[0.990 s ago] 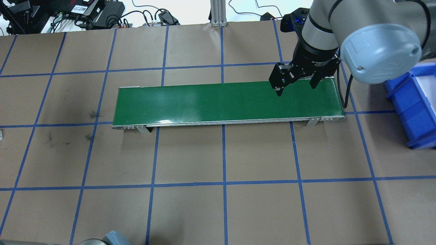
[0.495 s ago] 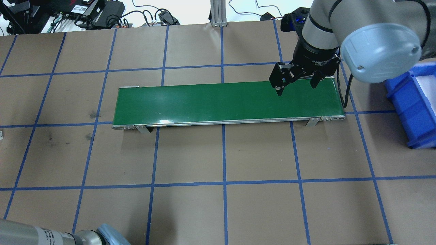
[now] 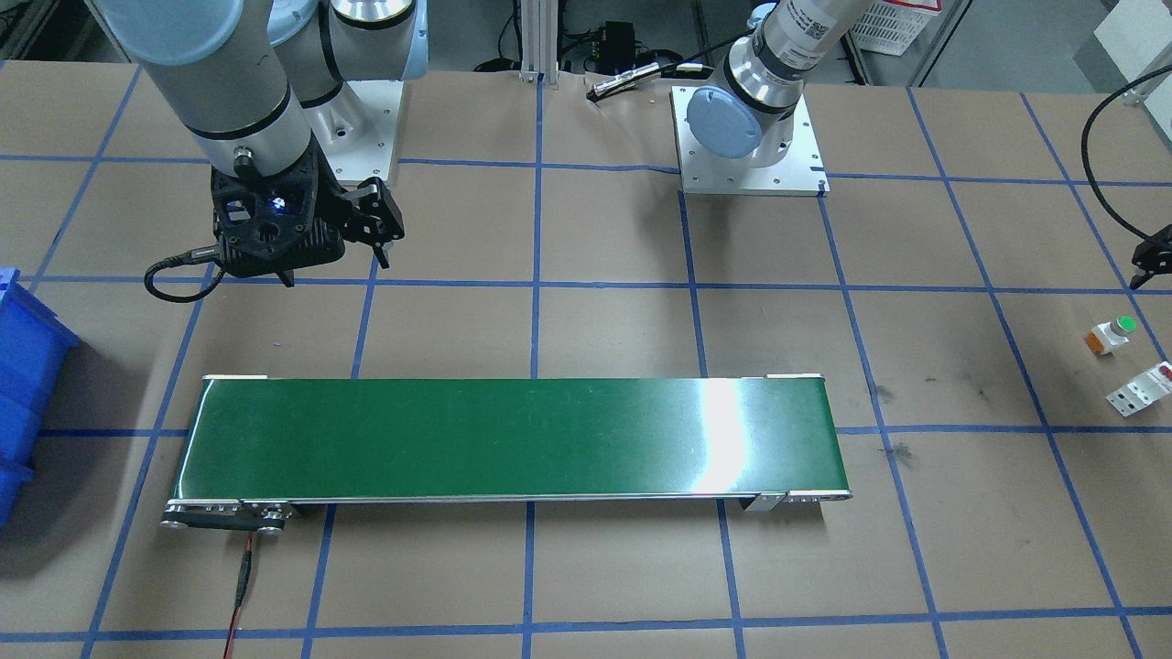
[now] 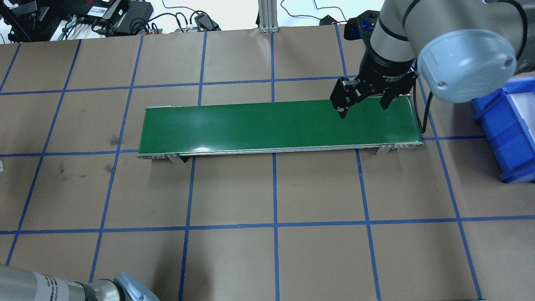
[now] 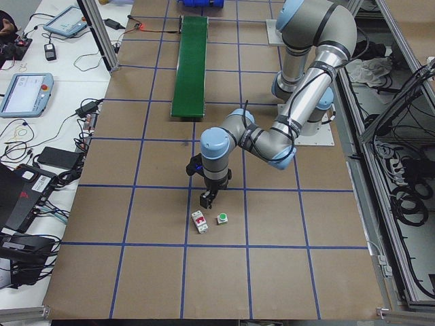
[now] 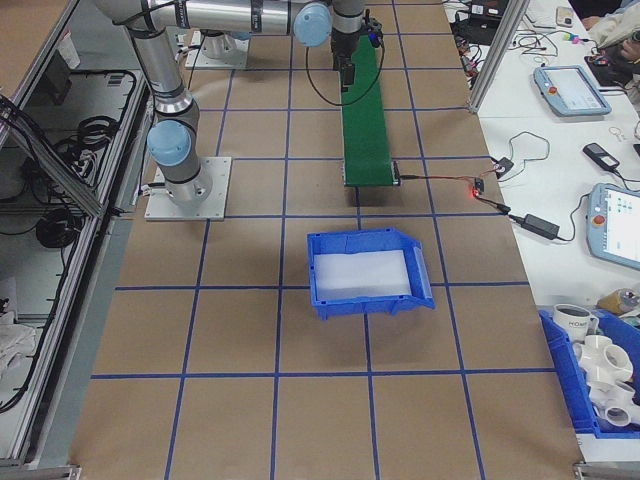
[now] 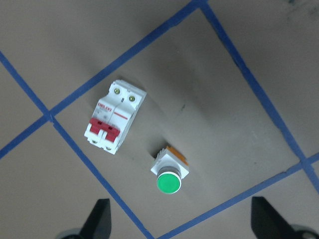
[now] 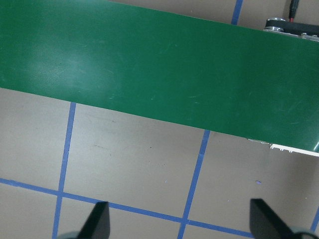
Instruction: Move button from left to right
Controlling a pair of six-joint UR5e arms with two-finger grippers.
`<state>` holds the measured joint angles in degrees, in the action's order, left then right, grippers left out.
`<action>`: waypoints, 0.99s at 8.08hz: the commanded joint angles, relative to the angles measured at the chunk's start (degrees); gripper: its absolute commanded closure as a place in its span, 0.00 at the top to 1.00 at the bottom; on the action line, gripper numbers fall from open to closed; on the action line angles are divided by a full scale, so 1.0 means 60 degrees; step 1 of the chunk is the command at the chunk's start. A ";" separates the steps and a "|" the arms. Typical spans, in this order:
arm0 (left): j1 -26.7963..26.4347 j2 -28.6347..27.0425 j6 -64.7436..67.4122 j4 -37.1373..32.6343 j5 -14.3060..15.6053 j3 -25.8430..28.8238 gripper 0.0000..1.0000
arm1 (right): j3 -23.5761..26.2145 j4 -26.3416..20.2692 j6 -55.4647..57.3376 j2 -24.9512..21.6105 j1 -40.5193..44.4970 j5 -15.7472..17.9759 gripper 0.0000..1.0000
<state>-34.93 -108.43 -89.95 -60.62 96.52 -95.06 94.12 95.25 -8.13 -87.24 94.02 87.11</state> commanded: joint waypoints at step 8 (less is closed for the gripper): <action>0.0651 -0.1439 0.0474 0.0363 -0.0442 -0.0196 1.00 | 0.0032 -0.0099 0.0008 -0.0049 0.0003 -0.0016 1.00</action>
<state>-30.30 -116.38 -87.54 -58.46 94.10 -95.38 94.27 94.66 -8.14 -87.54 94.01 87.17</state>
